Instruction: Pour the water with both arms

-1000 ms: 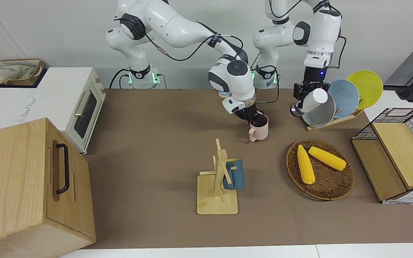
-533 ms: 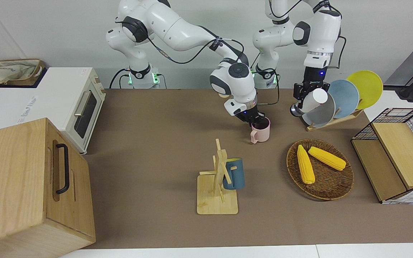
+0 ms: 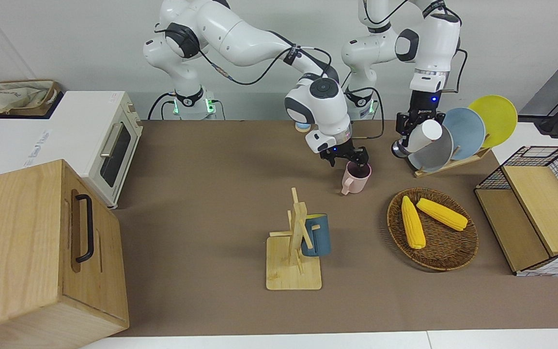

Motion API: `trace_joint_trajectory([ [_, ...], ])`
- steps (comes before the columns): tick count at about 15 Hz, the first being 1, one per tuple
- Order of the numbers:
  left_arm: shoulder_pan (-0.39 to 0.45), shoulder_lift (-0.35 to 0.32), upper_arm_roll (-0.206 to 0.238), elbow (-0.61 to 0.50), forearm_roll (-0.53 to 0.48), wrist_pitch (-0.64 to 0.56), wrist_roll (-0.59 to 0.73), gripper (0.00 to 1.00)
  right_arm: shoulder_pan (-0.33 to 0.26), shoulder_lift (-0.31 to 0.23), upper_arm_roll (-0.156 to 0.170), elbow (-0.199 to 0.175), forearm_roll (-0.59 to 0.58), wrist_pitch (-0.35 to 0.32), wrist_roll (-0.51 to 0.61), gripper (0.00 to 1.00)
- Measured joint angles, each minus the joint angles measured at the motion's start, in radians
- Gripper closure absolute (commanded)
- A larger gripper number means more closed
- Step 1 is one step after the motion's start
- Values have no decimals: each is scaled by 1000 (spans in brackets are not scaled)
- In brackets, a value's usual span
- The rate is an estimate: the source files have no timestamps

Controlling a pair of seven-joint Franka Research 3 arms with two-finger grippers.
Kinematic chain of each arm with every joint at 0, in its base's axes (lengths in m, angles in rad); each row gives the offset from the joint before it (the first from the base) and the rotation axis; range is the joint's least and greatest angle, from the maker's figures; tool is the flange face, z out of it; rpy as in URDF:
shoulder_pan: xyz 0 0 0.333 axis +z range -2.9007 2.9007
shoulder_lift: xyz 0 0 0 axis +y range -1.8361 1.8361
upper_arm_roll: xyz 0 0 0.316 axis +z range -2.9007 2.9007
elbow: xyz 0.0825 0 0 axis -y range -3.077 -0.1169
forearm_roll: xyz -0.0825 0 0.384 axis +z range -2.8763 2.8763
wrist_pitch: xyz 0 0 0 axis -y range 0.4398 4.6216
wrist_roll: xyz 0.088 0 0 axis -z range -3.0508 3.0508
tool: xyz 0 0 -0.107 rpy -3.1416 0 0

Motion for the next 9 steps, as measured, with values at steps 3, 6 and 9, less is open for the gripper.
trace_joint_trajectory([
  [3,-9,0,0,-1,0,0,0,1000,-13,-45,-8,74,-14,-215,-94,9],
  [6,-39,0,-1,-5,0,-1,-2,1000,-111,-160,-41,89,-22,-498,-462,9],
  [9,-78,-6,-3,-26,0,-1,-5,1000,-197,-248,-102,87,-48,-662,-806,9],
])
